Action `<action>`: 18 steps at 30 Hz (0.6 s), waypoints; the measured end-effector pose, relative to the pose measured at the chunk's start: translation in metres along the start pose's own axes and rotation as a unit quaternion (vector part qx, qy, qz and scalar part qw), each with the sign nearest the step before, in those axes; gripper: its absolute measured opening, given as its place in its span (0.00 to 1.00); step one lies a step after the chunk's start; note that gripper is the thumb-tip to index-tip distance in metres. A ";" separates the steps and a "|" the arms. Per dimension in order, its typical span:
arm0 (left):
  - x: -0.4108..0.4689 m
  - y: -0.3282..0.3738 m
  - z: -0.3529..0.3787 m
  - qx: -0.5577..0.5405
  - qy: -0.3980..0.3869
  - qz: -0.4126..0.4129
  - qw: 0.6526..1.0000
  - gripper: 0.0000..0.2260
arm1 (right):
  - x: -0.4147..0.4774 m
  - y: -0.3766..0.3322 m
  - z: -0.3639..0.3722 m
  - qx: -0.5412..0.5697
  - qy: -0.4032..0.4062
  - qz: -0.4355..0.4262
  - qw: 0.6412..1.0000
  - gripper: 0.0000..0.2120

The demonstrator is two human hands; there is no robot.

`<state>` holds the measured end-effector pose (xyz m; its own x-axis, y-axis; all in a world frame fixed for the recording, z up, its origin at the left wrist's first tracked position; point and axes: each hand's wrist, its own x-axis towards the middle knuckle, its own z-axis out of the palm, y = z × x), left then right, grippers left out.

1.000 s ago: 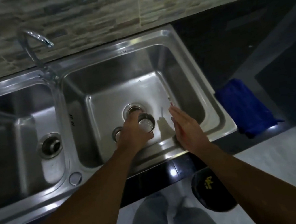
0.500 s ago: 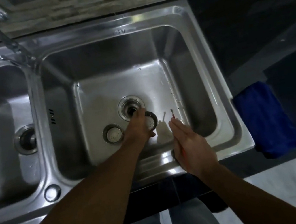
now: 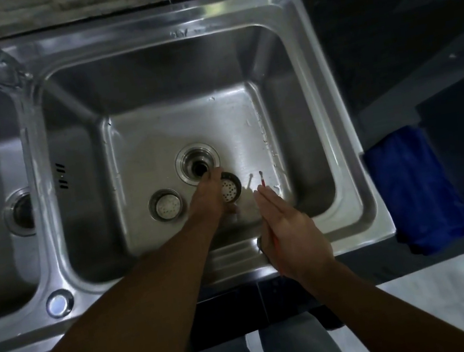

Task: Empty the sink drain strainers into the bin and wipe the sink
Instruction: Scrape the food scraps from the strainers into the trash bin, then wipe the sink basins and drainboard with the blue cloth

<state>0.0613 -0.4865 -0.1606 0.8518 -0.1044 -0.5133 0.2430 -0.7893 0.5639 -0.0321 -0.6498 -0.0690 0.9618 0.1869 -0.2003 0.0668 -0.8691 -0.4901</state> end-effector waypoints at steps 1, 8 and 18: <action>0.001 -0.001 0.001 0.002 0.001 0.000 1.000 0.42 | 0.000 0.000 0.000 -0.001 -0.001 -0.001 1.000 0.25; 0.002 -0.006 0.006 0.001 0.005 -0.002 1.000 0.43 | 0.000 -0.004 -0.005 -0.010 -0.014 0.008 1.000 0.25; 0.003 -0.006 0.002 -0.054 -0.019 -0.042 0.998 0.54 | 0.001 0.000 0.000 -0.005 0.009 0.010 1.000 0.25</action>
<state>0.0611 -0.4834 -0.1669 0.8091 -0.0651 -0.5840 0.3625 -0.7269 0.5833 -0.0312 -0.6496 -0.0692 0.9676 0.1607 -0.1949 0.0497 -0.8775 -0.4771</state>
